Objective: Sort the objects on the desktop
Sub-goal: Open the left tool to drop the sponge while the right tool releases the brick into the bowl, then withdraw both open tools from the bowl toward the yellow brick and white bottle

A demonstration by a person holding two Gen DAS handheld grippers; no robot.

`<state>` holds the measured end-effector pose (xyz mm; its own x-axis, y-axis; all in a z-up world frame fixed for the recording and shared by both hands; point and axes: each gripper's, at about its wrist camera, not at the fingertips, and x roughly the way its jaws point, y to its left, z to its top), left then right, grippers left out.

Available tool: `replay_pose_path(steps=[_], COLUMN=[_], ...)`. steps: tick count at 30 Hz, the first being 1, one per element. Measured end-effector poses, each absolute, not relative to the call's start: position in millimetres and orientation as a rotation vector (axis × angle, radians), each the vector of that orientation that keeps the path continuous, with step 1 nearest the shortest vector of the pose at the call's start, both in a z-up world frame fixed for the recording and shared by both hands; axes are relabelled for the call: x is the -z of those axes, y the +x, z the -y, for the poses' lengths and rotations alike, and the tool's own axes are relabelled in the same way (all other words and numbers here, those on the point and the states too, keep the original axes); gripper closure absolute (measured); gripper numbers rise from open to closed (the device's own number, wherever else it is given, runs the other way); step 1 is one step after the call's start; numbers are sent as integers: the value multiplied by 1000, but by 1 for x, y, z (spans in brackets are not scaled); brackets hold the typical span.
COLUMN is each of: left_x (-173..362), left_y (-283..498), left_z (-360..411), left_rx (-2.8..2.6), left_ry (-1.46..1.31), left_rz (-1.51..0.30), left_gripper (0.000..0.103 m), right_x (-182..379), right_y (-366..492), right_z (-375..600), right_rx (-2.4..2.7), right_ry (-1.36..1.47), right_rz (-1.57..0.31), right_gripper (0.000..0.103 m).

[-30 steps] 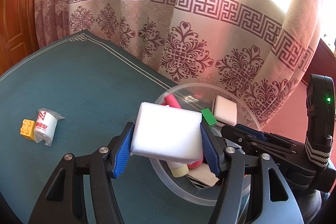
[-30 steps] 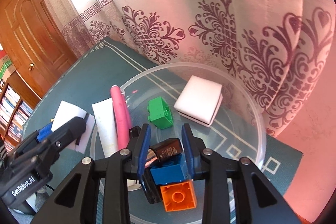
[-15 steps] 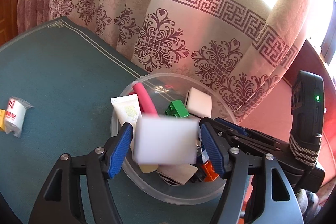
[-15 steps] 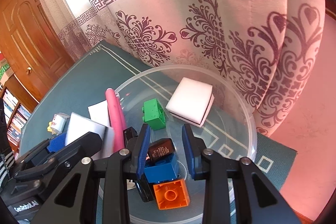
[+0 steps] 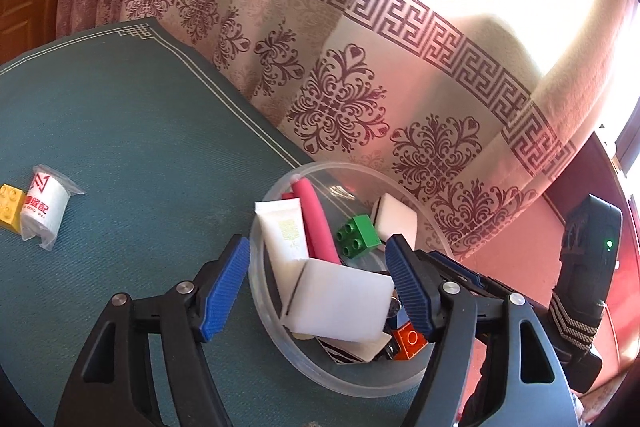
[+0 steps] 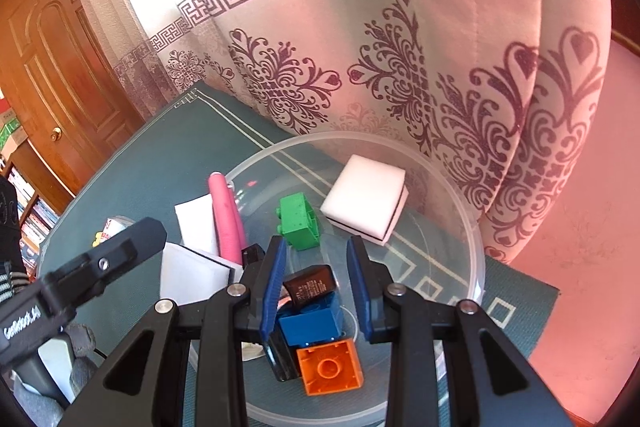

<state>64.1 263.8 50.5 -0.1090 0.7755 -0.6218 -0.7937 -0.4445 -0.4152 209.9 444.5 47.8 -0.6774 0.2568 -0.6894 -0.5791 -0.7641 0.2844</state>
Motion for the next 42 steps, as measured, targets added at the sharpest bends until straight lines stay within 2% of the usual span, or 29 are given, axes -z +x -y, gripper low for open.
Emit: replay_pose_path(steps=[4, 10, 31, 38, 42], left_x=[-48, -49, -66, -67, -67], left_y=[57, 44, 17, 1, -11], left_z=[-260, -254, -226, -212, -200], left_rx=[-1824, -1873, -2111, -2168, -2199], left_ry=[-991, -1007, -918, -922, -937], left_rz=[-30, -26, -79, -58, -30], left_gripper=[30, 30, 29, 30, 30], right_x=[-53, -59, -72, -75, -76], right_y=[207, 200, 167, 151, 142], right_z=[-438, -429, -385, -368, -357], right_rx=[-2439, -2467, -2586, -2637, -2668], right_ry=[-876, -863, -866, -870, -878], right_rz=[-655, -634, -551, -532, -510], right_gripper=[68, 59, 56, 48, 47])
